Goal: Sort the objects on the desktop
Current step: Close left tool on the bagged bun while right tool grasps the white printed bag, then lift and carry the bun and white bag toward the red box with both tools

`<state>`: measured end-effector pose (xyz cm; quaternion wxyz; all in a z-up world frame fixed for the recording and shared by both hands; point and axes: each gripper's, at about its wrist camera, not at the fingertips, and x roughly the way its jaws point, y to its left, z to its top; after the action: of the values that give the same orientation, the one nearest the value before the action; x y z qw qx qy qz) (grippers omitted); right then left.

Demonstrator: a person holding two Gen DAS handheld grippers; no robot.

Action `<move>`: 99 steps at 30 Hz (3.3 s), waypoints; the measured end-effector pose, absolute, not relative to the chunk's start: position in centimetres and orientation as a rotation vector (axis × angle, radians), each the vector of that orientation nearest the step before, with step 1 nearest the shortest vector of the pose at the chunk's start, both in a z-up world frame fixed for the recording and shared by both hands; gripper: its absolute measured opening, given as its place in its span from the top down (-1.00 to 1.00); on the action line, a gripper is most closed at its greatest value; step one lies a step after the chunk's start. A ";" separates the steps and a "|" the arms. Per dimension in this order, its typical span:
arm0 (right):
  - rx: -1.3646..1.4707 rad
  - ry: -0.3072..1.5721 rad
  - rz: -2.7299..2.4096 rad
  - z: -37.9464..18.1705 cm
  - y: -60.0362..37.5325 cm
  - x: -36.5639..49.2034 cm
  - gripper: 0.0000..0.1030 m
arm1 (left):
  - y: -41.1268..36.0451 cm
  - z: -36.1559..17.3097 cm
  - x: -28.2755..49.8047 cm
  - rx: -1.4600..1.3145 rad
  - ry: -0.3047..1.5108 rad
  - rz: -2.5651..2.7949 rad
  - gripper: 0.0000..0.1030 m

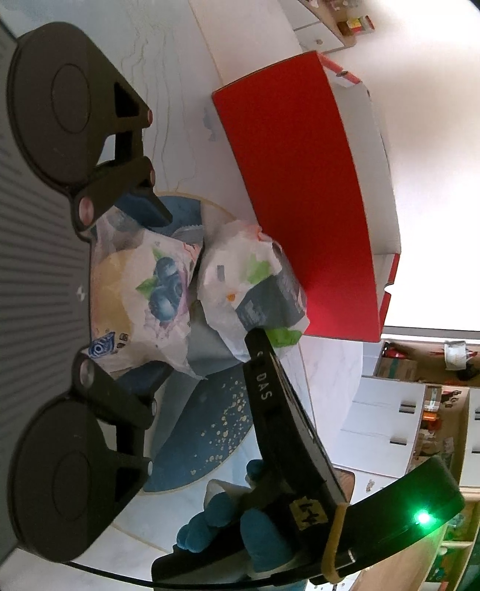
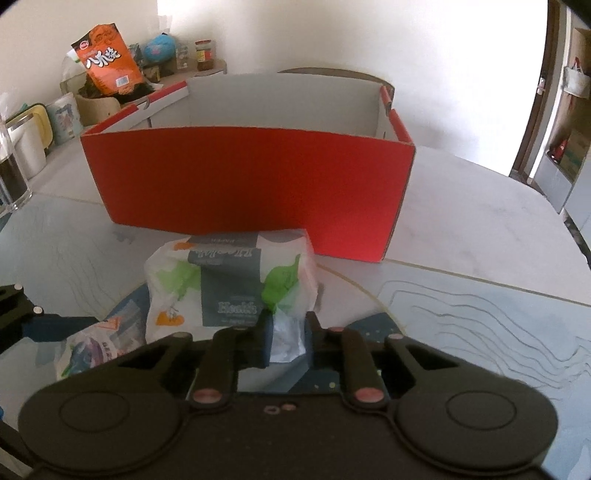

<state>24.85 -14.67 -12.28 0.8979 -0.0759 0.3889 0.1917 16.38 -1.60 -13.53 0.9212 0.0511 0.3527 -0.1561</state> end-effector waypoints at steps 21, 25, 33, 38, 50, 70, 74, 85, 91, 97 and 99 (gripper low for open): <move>-0.092 0.765 0.316 -9.4 -17.6 22.1 0.78 | -0.9 -12.0 14.6 0.052 0.698 -0.278 -0.10; -0.067 0.758 0.305 -8.9 -18.2 21.4 0.79 | -0.6 -11.5 14.1 0.039 0.689 -0.271 -0.09; -0.034 0.742 0.290 -7.8 -18.9 20.2 0.80 | -0.3 -10.8 13.3 0.040 0.691 -0.258 -0.09; -0.033 0.730 0.287 -7.1 -19.0 19.7 0.80 | -0.3 -9.4 13.1 0.043 0.681 -0.253 -0.09; -0.043 0.695 0.288 -3.8 -18.8 19.2 0.80 | -0.9 -4.8 14.2 0.072 0.602 -0.243 -0.09; -0.044 0.604 0.282 1.8 -18.6 21.3 0.79 | -0.4 2.3 19.1 0.110 0.537 -0.224 -0.09; -0.042 0.593 0.282 2.6 -18.5 22.0 0.79 | 0.0 3.3 20.1 0.124 0.524 -0.220 -0.09; -0.045 0.579 0.278 3.8 -17.2 24.9 0.79 | 2.1 4.7 23.8 0.129 0.533 -0.204 -0.09; -0.061 0.582 0.268 3.8 -16.1 26.8 0.79 | 3.8 4.4 26.4 0.123 0.558 -0.205 -0.09; -0.070 0.597 0.246 3.4 -15.5 29.1 0.78 | 5.2 2.9 29.1 0.099 0.611 -0.210 -0.09; -0.075 0.608 0.242 2.9 -15.1 29.8 0.78 | 5.5 2.3 29.9 0.104 0.629 -0.215 -0.09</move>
<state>29.78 -15.14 2.91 0.9462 -0.0368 0.2986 0.1189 29.90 5.45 2.27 0.9439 0.0508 0.3087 -0.1055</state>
